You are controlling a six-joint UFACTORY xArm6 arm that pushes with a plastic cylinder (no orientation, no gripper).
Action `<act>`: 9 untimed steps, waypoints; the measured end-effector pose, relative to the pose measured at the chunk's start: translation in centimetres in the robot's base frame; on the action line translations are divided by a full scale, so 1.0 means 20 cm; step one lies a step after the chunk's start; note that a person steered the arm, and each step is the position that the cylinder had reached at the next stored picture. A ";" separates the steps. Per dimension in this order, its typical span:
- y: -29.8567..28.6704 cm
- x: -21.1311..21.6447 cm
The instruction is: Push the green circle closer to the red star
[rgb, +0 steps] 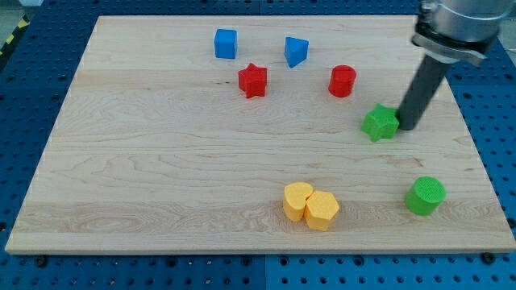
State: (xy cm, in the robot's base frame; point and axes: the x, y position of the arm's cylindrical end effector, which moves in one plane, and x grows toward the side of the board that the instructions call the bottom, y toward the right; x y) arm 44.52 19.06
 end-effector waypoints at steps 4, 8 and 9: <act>-0.26 0.00; 0.38 0.74; 0.36 0.72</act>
State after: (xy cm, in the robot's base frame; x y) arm 58.90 26.35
